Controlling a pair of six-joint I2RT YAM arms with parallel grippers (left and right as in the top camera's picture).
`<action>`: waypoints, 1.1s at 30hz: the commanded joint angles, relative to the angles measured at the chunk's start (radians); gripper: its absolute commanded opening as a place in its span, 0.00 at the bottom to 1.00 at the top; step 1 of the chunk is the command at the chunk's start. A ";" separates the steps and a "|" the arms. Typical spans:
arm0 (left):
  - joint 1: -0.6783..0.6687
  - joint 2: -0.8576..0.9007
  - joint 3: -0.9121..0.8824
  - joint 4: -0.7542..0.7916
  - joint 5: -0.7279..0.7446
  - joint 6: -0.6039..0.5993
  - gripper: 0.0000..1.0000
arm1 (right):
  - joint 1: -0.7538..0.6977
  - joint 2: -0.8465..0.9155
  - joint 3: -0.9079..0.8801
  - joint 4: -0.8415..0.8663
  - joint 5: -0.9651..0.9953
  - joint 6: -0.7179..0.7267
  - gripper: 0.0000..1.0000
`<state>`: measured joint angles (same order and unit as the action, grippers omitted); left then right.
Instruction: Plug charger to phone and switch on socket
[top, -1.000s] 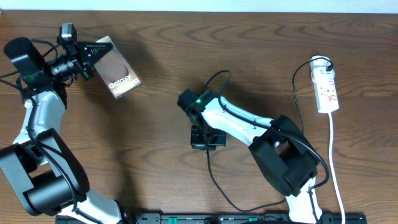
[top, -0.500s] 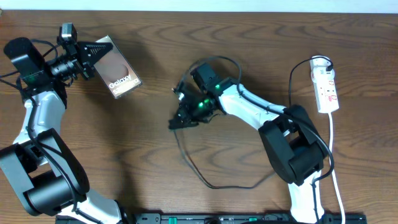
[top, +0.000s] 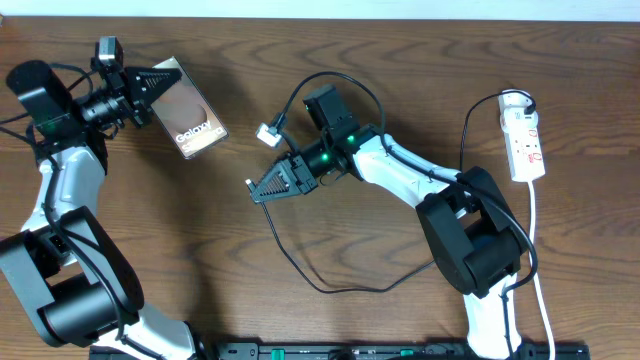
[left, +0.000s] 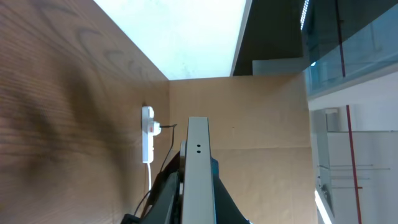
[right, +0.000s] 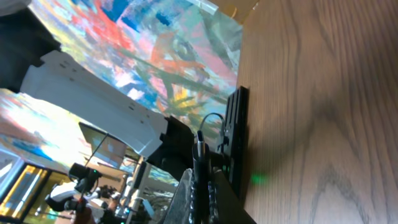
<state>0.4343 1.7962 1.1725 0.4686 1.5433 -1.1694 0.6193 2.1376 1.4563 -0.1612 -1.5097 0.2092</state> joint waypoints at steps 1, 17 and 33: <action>-0.017 -0.003 0.006 0.005 0.029 0.044 0.08 | -0.003 0.006 0.000 0.050 -0.052 0.057 0.01; -0.104 -0.003 0.006 0.005 0.029 0.156 0.07 | -0.003 0.006 0.000 0.417 -0.007 0.396 0.01; -0.105 -0.003 0.006 0.005 0.029 0.197 0.07 | -0.003 0.006 0.000 0.417 0.014 0.401 0.01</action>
<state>0.3290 1.7962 1.1725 0.4686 1.5433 -0.9871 0.6193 2.1376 1.4555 0.2520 -1.5047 0.5961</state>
